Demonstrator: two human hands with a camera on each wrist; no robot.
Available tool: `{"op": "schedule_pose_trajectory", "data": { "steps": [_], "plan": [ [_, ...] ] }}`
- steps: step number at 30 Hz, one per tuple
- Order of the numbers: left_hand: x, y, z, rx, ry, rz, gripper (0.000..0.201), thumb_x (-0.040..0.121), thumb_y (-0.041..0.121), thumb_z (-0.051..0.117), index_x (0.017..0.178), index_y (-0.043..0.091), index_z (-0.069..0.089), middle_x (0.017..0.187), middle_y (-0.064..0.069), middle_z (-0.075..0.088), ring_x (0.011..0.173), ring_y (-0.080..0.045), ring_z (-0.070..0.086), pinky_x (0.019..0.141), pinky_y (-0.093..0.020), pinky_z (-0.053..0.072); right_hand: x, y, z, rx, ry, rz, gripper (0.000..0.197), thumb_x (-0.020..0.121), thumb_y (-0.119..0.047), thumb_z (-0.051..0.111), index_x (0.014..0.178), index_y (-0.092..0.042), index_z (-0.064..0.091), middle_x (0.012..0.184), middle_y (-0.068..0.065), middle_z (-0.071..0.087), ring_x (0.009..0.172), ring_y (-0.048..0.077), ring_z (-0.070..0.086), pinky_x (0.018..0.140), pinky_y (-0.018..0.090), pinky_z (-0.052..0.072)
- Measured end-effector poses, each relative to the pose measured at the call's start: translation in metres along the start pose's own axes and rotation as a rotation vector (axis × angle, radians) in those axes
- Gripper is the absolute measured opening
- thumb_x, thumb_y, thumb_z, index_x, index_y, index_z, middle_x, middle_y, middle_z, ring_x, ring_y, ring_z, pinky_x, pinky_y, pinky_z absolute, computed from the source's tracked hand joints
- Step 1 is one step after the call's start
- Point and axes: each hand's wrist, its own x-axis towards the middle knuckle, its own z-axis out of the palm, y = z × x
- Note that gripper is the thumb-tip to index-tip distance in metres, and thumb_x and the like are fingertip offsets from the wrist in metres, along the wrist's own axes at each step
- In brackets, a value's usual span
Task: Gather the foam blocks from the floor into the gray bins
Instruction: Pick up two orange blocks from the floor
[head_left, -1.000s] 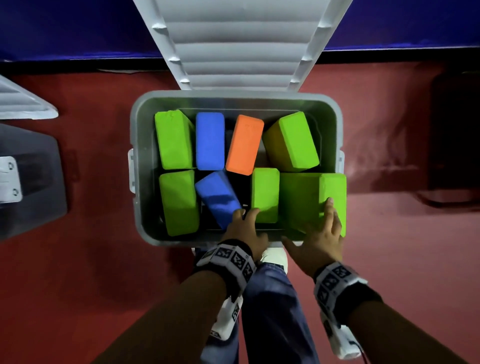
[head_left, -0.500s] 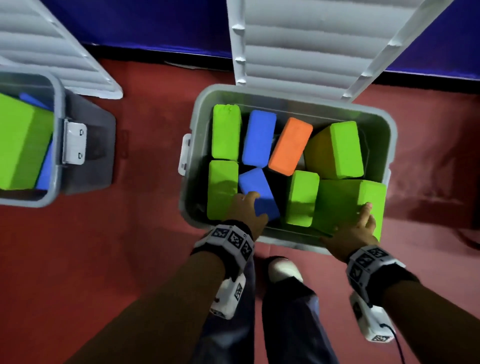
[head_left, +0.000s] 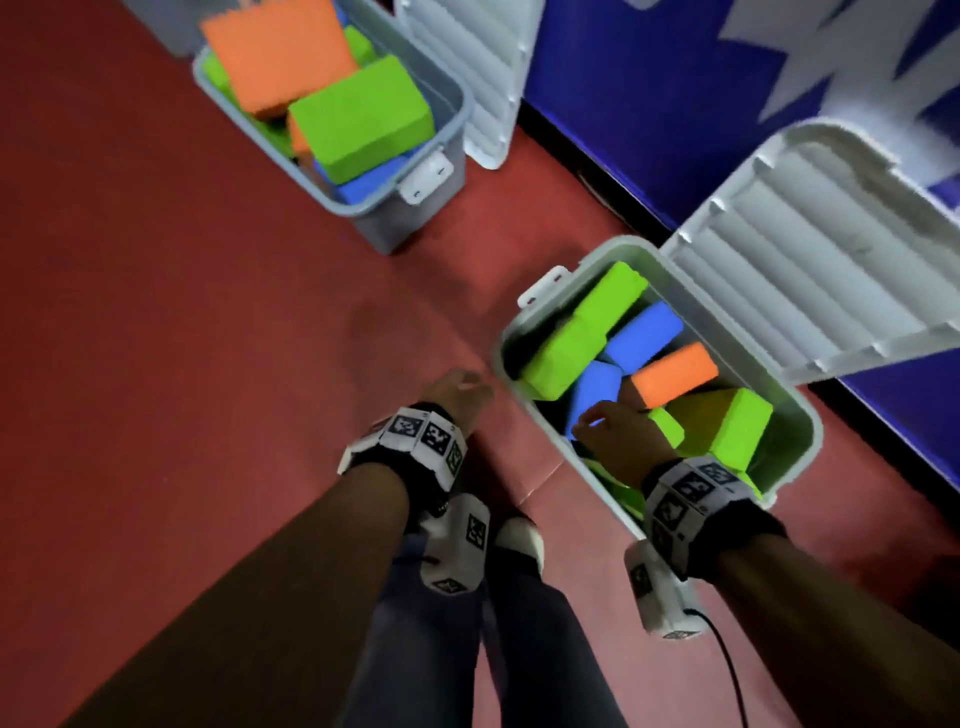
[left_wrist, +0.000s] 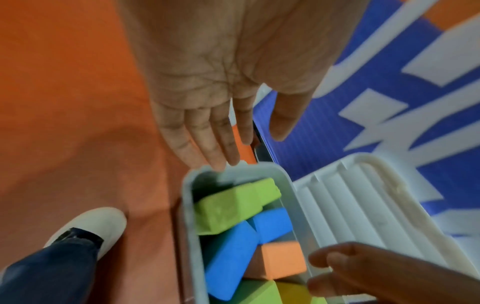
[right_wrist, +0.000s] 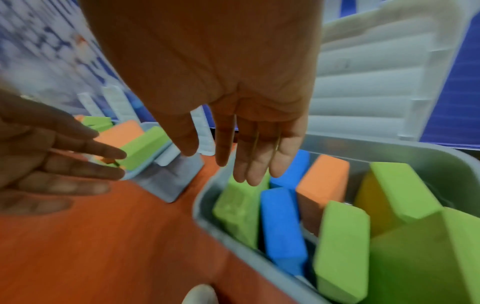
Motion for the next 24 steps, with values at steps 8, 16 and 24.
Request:
{"op": "schedule_pose_trajectory", "data": {
  "steps": [8, 16, 24],
  "plan": [
    [-0.168, -0.092, -0.178, -0.372, 0.342, 0.033, 0.024, 0.090, 0.018, 0.056, 0.114, 0.014, 0.057, 0.118, -0.016, 0.060, 0.108, -0.031, 0.058, 0.087, -0.041, 0.048, -0.128, -0.220, 0.040, -0.251, -0.065, -0.368, 0.038, 0.090, -0.036, 0.050, 0.110, -0.006, 0.063, 0.119, 0.019, 0.062, 0.111, 0.033, 0.057, 0.088, 0.031, 0.041],
    [-0.361, -0.300, -0.339, -0.770, 0.729, -0.020, 0.016, 0.087, 0.020, 0.060, 0.100, 0.023, 0.052, 0.094, -0.008, 0.057, 0.091, -0.025, 0.059, 0.070, -0.031, 0.039, -0.287, -0.424, 0.208, -0.561, -0.224, -0.746, 0.024, 0.096, -0.026, 0.049, 0.110, -0.013, 0.063, 0.111, 0.007, 0.064, 0.102, 0.021, 0.058, 0.084, 0.026, 0.042],
    [-0.523, -0.547, -0.419, -0.982, 1.050, -0.255, 0.021, 0.088, 0.028, 0.059, 0.108, 0.023, 0.055, 0.112, -0.010, 0.064, 0.104, -0.029, 0.061, 0.092, -0.033, 0.046, -0.457, -0.564, 0.441, -0.681, -0.390, -1.043, 0.010, 0.091, -0.028, 0.057, 0.093, -0.020, 0.062, 0.094, 0.002, 0.065, 0.102, 0.024, 0.061, 0.085, 0.026, 0.041]
  ]
}}
